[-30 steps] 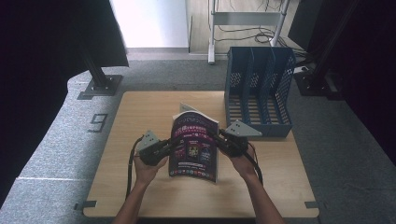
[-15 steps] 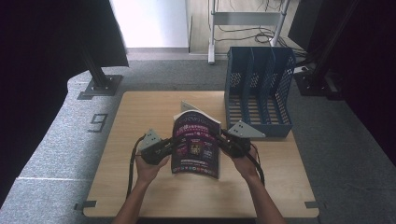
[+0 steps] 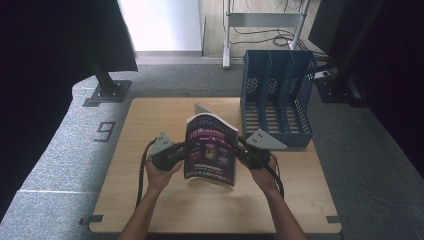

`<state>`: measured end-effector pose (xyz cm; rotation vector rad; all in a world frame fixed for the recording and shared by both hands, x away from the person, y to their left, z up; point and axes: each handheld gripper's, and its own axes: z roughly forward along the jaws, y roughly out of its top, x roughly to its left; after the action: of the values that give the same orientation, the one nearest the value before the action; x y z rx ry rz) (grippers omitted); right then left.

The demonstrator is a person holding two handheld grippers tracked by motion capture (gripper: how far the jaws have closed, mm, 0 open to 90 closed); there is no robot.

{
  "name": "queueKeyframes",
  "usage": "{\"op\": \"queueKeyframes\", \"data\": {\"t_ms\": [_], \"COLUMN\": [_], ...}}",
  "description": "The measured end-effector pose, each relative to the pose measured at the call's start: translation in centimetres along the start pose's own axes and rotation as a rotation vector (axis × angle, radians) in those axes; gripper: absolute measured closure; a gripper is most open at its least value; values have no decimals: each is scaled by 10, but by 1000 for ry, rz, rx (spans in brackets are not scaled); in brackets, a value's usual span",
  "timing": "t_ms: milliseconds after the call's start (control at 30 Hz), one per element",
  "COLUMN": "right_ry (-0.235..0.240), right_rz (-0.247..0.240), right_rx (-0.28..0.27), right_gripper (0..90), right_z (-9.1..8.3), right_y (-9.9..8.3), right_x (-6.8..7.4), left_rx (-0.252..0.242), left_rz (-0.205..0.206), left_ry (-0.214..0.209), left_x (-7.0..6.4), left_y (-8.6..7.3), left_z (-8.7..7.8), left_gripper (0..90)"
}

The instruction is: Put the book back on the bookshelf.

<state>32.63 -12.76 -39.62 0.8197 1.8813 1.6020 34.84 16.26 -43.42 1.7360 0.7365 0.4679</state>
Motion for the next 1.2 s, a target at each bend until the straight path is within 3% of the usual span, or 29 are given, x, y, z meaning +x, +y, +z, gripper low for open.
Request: {"op": "queueKeyframes", "data": {"t_ms": [200,467,833,1200], "right_ry": [-19,-4,28,46], "right_rz": [-25,-30,-37,-31], "right_rx": [-37,-11,-16,-20], "right_gripper": [805,808,812,812], "right_z": [-6,-6,-9,-11], "right_y": [6,-6,-14,-18], "right_x": [1,1,3,4], "left_rx": [-8,26,45,31], "left_rz": [19,5,15,22], "left_ry": [4,-3,3,2], "left_x": [-1,-1,0,1], "left_y": [11,-4,-9,-13], "left_z": [2,8,8,7], "left_gripper": [837,830,809,793]}}
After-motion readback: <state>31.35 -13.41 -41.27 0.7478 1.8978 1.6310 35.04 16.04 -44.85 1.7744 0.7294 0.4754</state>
